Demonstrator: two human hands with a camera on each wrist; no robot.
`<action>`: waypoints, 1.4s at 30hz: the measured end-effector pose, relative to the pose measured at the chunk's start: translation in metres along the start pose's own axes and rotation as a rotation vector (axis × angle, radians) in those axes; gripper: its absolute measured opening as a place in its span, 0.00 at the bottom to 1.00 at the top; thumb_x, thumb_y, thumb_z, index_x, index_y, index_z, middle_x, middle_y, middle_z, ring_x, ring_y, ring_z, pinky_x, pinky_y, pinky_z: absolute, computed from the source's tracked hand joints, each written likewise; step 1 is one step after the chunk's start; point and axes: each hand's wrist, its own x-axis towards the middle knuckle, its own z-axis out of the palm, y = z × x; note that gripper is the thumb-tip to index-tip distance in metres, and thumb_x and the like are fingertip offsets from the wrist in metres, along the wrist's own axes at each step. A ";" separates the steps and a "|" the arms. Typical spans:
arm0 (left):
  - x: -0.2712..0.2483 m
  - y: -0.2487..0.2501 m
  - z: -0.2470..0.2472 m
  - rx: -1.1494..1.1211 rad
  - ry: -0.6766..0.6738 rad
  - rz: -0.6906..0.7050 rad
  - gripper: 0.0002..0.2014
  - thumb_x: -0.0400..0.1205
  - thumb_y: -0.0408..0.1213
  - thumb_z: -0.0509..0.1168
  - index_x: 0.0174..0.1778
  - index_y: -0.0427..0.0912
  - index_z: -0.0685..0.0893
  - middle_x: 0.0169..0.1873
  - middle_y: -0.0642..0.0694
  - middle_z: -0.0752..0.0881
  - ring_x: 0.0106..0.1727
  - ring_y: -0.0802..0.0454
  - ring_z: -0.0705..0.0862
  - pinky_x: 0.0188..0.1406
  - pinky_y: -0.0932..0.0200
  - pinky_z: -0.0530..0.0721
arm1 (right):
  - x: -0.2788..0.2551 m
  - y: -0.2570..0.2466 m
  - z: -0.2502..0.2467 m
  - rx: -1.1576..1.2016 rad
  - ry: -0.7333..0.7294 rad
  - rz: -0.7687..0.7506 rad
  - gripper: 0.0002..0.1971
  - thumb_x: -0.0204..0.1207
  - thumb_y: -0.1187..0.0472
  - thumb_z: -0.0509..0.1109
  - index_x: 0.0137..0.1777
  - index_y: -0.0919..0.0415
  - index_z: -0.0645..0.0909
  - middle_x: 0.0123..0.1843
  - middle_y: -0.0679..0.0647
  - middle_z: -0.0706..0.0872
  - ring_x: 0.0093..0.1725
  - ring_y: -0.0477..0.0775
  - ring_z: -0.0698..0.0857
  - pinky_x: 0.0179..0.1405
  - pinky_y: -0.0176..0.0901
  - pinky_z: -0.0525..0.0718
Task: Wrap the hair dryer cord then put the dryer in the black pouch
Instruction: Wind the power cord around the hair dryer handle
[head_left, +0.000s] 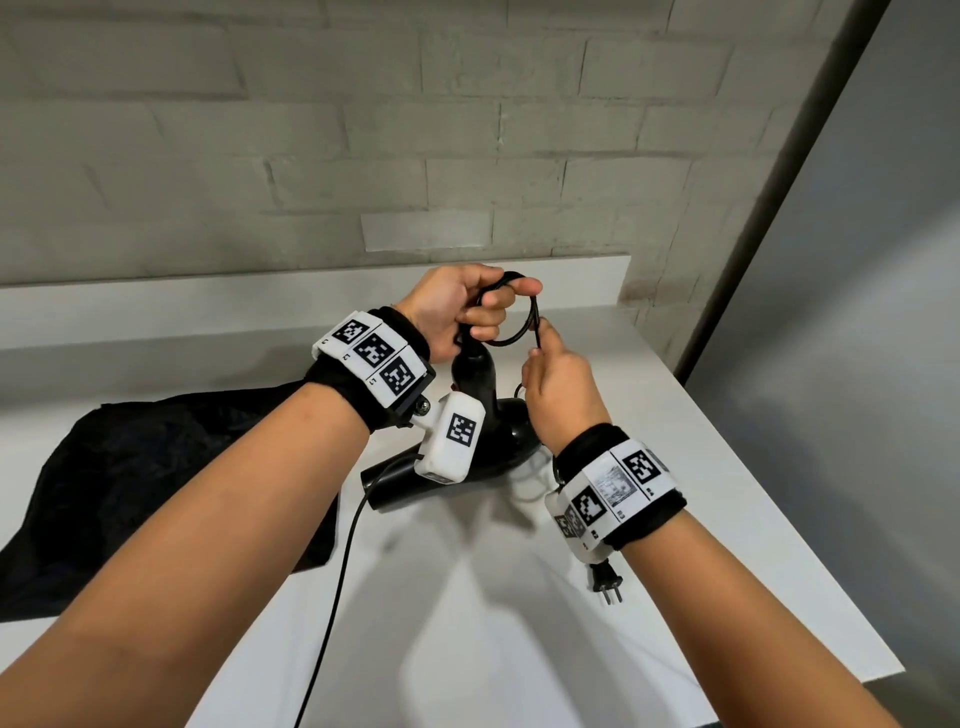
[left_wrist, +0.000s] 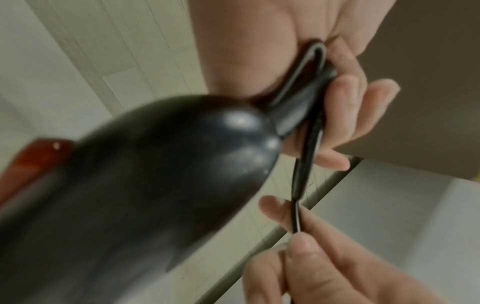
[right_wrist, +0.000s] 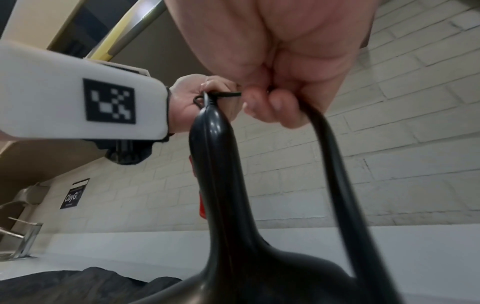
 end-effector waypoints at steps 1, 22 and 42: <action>0.000 0.000 0.000 0.003 0.008 0.003 0.20 0.86 0.36 0.42 0.45 0.35 0.80 0.14 0.55 0.70 0.10 0.60 0.61 0.12 0.71 0.61 | -0.001 -0.002 0.000 -0.022 -0.004 0.011 0.21 0.81 0.65 0.51 0.73 0.63 0.63 0.41 0.70 0.85 0.41 0.71 0.83 0.43 0.61 0.83; 0.002 -0.013 0.010 0.514 0.164 0.226 0.09 0.87 0.38 0.47 0.58 0.39 0.67 0.43 0.51 0.77 0.35 0.60 0.85 0.37 0.73 0.80 | -0.022 -0.009 -0.024 -0.352 0.171 -0.395 0.15 0.74 0.56 0.53 0.43 0.57 0.83 0.35 0.53 0.90 0.29 0.60 0.86 0.23 0.43 0.81; -0.007 -0.008 0.016 0.426 0.036 0.061 0.41 0.80 0.58 0.20 0.37 0.35 0.74 0.27 0.43 0.80 0.34 0.51 0.80 0.37 0.63 0.78 | 0.024 -0.028 -0.030 -0.223 0.104 -0.527 0.18 0.76 0.50 0.55 0.50 0.59 0.83 0.42 0.56 0.85 0.40 0.59 0.85 0.34 0.48 0.83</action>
